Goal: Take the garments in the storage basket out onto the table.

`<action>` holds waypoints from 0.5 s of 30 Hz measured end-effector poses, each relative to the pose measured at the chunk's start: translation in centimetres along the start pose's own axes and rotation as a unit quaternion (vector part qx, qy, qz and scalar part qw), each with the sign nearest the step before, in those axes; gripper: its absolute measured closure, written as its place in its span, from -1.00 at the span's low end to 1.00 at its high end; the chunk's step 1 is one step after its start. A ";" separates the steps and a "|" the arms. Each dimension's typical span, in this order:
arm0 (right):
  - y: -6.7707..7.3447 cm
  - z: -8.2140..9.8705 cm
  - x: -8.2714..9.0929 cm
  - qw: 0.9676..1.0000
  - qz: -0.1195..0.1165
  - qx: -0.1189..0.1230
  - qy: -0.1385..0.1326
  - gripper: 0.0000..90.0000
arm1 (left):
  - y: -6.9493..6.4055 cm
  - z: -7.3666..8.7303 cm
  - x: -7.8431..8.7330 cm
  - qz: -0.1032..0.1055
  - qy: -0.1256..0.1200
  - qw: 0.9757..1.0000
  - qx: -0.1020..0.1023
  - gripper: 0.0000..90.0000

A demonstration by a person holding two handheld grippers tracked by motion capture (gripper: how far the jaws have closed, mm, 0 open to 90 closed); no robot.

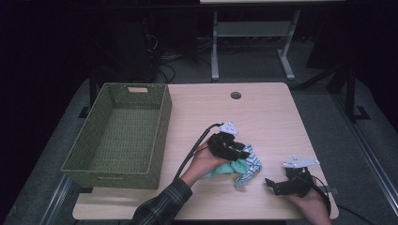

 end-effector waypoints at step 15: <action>0.0 0.0 0.0 1.000 0.000 0.000 0.000 -0.96 | -0.5 -1.5 2.0 0.005 -0.030 1.000 -0.001 0.86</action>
Point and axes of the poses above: each handheld gripper's, and its own axes: x roughly backward along the jaws, z roughly out of its underside, y roughly to its left, the point moved 2 cm from there along -x, roughly forward along the jaws, and after that the axes turned 8 degrees about -x, right-handed, at the moved point
